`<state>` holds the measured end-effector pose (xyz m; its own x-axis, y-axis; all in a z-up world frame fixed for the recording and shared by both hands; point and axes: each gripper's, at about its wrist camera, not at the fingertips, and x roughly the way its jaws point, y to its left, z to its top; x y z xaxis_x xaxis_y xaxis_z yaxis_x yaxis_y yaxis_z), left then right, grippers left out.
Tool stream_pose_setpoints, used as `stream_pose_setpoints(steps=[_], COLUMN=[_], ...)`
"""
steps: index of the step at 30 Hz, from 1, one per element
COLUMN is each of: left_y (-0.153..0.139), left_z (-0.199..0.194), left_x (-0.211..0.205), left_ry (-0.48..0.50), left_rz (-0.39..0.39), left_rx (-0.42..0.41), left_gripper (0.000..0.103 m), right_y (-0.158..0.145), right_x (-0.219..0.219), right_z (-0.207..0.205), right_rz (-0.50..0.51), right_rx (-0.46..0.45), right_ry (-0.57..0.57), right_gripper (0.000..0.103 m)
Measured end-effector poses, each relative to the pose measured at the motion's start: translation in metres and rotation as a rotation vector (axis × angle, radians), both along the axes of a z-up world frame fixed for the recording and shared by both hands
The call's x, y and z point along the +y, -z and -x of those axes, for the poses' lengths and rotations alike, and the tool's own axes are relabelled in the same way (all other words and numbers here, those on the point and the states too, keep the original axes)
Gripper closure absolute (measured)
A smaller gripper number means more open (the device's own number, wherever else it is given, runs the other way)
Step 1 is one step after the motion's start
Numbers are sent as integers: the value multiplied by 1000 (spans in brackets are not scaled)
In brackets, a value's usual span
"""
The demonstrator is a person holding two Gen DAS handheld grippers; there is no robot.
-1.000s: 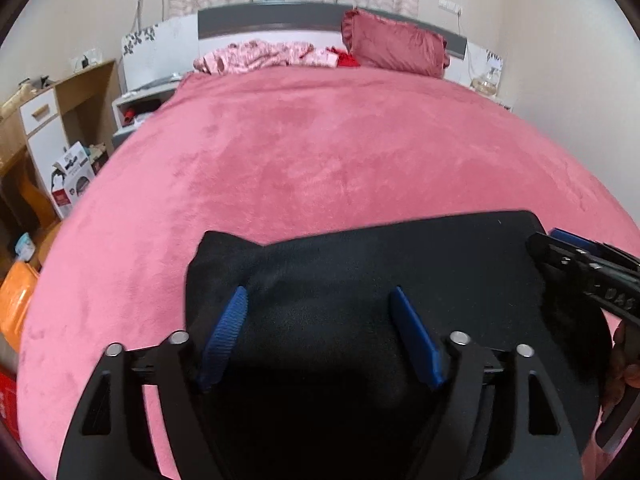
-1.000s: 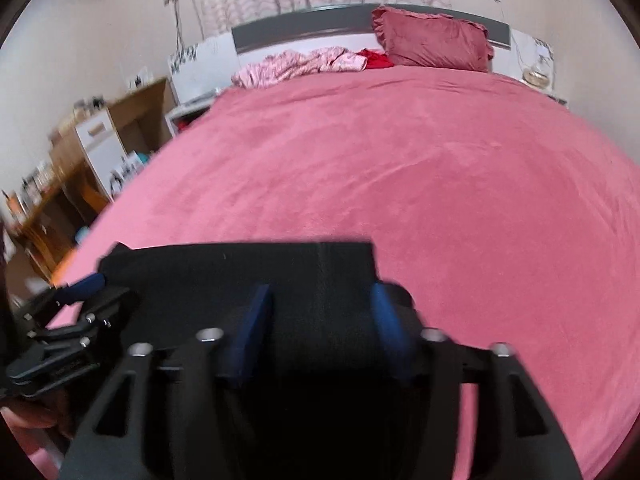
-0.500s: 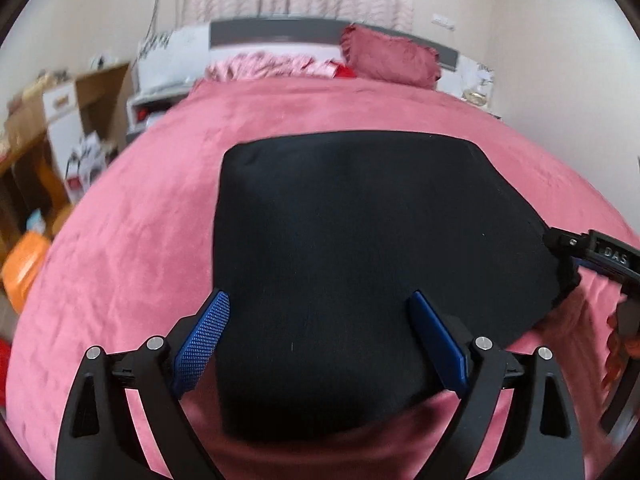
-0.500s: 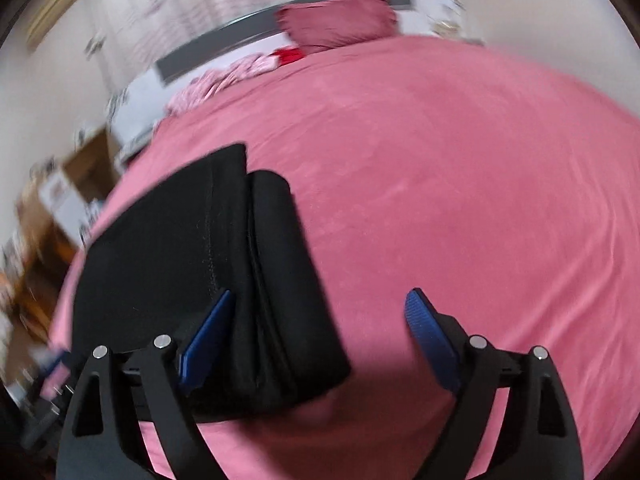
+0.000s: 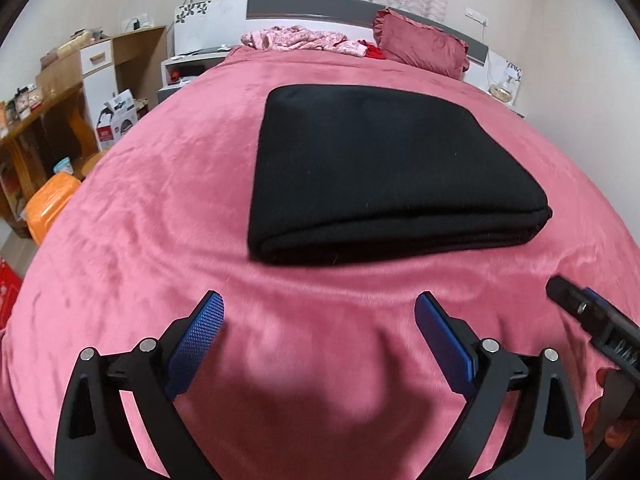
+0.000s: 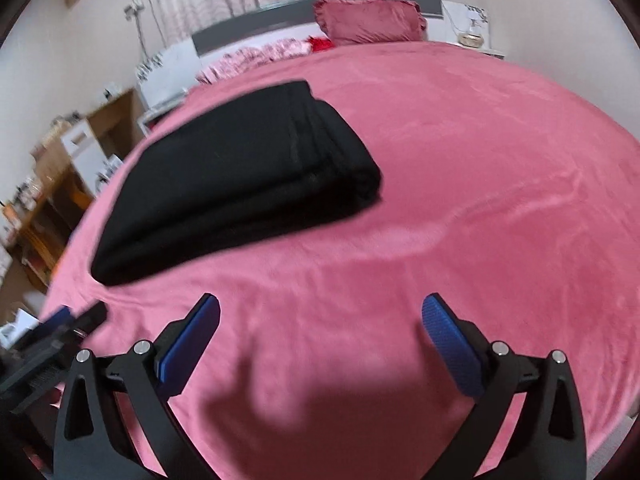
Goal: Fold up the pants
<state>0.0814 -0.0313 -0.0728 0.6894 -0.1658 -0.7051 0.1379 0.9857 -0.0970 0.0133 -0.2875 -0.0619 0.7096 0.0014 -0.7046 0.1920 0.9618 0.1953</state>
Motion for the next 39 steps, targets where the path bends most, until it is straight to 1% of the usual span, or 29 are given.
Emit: stream_pose_setpoints(steps=[2,3,5,9,12,16,20,27,39], left_y=[-4,-6,-12,-27,-34,-42,-45,-49,-47], left_z=[3,3,9,34,48,55,56,63,65], left_x=[3,4,4,6,8,9,13,16,15], left_ry=[-36,-55,-77,-62,-51,-41,-45,-65,-53], left_rz=[-14,-32,-76,-98,-110,-119,-114,-96,-82], left_rx=[4,5,-18,-111,-150,-184,-181,-175,-152], left_gripper=[7,4,4,4,4,4,4,4,4], right_y=[-2,-5,-12,-29,-32,-33,-33,-33,-29], right_x=[-2,-3,3,21,26,29,31,29,26], right_z=[6,6,13,27,36,41,40,43,40], right_rz=[0,4,35,136,145,146,164,143,145], right_rx=[-12,-27,-60,-137,-152,-149,-151,-160,-151], right_ry=[19,18,3,-46,-47,-70,-90,-85,-92], right_gripper=[2,2,2,2,2,2,2,2,2])
